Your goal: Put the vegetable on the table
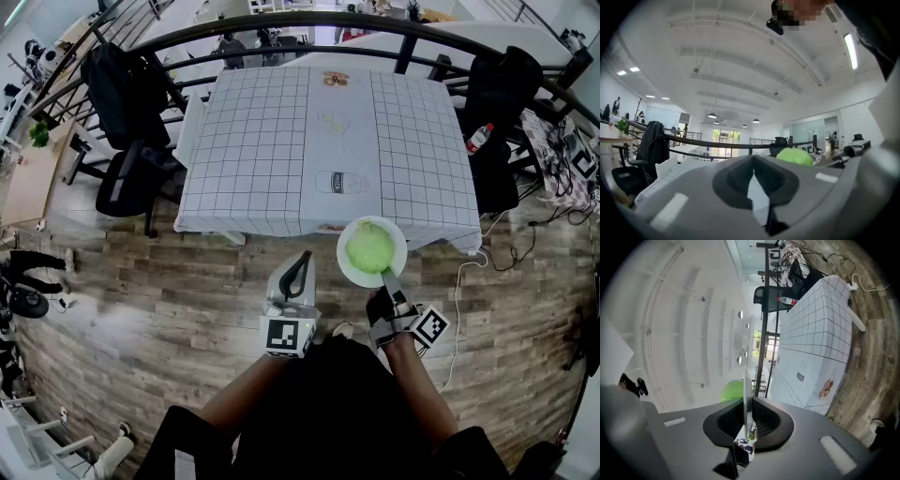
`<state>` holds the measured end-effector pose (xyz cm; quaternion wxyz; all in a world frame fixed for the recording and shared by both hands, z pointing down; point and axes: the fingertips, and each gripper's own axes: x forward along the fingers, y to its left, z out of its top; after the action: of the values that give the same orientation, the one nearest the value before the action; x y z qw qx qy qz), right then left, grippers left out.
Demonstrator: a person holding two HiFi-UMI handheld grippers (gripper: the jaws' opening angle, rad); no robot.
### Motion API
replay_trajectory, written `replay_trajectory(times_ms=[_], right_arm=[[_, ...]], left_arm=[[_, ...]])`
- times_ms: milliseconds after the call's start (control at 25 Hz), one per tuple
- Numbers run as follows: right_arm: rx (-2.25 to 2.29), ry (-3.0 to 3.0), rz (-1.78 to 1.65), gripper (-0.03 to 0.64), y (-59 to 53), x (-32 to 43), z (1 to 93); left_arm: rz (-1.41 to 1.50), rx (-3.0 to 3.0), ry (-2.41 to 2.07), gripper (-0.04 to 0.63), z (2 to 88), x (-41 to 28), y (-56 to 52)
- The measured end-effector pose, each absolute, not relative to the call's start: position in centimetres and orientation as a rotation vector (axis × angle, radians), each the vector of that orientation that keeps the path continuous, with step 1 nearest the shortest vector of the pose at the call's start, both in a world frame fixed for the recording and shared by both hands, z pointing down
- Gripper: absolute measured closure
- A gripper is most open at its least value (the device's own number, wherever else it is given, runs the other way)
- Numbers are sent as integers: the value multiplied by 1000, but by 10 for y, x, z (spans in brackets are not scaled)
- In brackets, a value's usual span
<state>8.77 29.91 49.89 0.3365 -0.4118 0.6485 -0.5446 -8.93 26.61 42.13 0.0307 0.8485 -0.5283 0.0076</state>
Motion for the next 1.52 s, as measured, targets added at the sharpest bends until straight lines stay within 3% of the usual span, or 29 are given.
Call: replay_trajectory(times_ms=[1520], right_arm=[[-1131,1704,-1453,586,285,162,532]], left_arm=[[9,2555,-1826,586,422,-65,249]])
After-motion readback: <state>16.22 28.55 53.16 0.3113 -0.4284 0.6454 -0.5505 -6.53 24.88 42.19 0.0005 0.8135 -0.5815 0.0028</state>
